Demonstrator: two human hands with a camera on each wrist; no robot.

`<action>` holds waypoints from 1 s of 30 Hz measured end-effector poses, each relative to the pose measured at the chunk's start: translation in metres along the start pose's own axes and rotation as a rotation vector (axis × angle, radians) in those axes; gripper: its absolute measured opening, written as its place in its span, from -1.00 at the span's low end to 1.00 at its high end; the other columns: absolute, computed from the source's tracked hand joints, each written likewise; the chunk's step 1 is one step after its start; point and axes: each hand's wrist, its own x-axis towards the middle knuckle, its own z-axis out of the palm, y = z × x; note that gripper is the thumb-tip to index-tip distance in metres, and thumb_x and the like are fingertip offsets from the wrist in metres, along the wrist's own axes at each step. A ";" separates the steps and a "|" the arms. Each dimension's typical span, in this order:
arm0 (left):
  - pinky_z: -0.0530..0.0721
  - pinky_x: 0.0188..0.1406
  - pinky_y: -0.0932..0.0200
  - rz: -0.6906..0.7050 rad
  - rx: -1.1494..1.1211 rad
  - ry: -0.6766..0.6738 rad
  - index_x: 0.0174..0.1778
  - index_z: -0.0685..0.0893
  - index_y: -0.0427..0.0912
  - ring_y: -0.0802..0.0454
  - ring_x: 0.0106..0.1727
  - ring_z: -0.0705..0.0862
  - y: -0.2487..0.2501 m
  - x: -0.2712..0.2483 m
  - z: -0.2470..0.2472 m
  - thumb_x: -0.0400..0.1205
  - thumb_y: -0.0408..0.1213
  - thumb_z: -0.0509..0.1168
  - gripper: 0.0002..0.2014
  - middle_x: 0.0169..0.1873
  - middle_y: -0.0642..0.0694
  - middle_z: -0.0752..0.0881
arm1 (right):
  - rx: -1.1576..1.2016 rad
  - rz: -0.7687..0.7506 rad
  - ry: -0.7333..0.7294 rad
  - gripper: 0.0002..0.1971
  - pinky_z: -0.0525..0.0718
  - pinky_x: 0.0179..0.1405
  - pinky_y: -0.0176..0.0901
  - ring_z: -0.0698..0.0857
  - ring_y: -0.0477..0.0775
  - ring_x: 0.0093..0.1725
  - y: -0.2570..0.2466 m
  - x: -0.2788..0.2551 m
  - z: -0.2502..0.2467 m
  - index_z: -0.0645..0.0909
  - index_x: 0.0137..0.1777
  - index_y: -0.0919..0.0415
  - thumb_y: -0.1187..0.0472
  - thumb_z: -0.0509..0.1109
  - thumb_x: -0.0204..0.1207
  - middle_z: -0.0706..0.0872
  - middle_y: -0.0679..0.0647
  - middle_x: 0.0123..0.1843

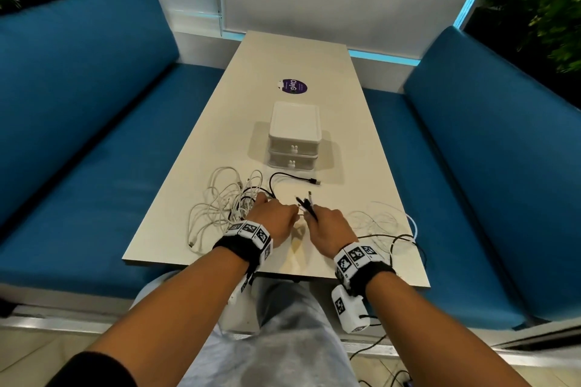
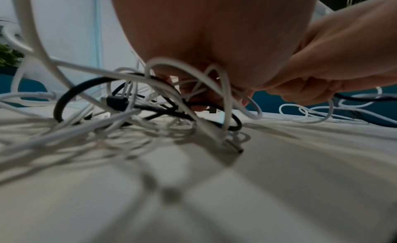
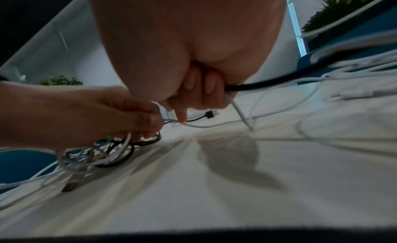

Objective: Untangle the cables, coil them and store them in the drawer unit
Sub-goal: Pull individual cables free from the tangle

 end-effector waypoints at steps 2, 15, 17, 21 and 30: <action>0.27 0.17 -0.07 0.002 -0.043 -0.010 -0.01 0.57 -0.03 -0.17 -0.14 0.64 0.000 0.000 -0.001 0.77 -0.14 -0.01 -0.75 -0.27 -0.09 0.72 | 0.061 -0.012 -0.016 -0.69 0.61 -0.05 0.08 0.67 0.38 0.05 -0.002 0.002 0.004 0.59 0.21 0.27 0.07 0.14 0.73 0.75 0.32 0.03; 0.26 0.25 -0.12 0.014 0.042 -0.052 0.09 0.66 0.06 -0.06 0.23 0.52 -0.018 -0.002 -0.001 0.76 -0.10 0.06 -0.75 -0.02 0.02 0.72 | -0.184 0.260 -0.027 -0.71 0.65 -0.12 0.00 0.71 0.33 -0.03 0.058 0.000 -0.036 0.57 0.25 0.12 0.02 0.13 0.73 0.71 0.25 0.01; 0.26 0.26 -0.13 0.006 0.049 -0.039 0.11 0.68 0.08 -0.06 0.25 0.52 -0.019 -0.002 0.001 0.77 -0.05 0.04 -0.72 0.03 0.02 0.71 | -0.219 0.342 -0.007 -0.70 0.67 -0.09 0.01 0.71 0.31 -0.01 0.073 -0.004 -0.043 0.58 0.23 0.15 0.03 0.12 0.72 0.69 0.23 0.02; 0.25 0.27 -0.14 0.024 0.047 -0.027 0.12 0.65 0.08 -0.07 0.24 0.51 -0.013 -0.002 0.004 0.79 -0.02 0.01 -0.70 0.05 0.02 0.71 | -0.262 0.452 0.020 -0.73 0.54 -0.12 -0.04 0.69 0.30 0.08 0.085 -0.008 -0.050 0.57 0.21 0.18 0.12 0.09 0.72 0.67 0.22 0.11; 0.25 0.30 -0.22 0.031 0.087 -0.002 0.08 0.64 -0.05 -0.15 0.20 0.53 -0.003 0.001 0.003 0.79 -0.04 -0.05 -0.65 0.00 -0.06 0.73 | -0.148 0.201 0.154 -0.66 0.58 -0.19 0.04 0.72 0.36 -0.03 0.020 -0.002 -0.027 0.40 0.39 0.14 0.01 0.01 0.76 0.72 0.27 0.04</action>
